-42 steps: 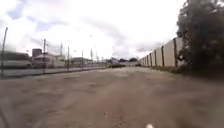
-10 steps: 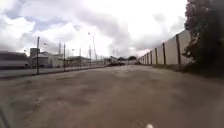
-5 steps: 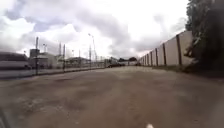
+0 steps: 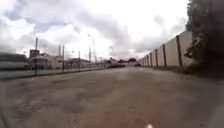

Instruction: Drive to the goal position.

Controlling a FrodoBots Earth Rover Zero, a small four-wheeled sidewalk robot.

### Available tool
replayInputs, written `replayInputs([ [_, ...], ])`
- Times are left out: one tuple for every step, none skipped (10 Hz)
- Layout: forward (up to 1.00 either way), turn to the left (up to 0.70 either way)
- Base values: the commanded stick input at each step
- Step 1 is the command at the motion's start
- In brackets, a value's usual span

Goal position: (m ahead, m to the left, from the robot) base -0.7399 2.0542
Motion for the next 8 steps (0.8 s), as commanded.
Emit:
replayInputs([
  [0.30, 0.00],
  [0.30, 0.00],
  [0.30, 0.00],
  [0.30, 0.00],
  [0.30, 0.00],
  [0.30, 0.00],
  [0.30, 0.00],
  [0.30, 0.00],
])
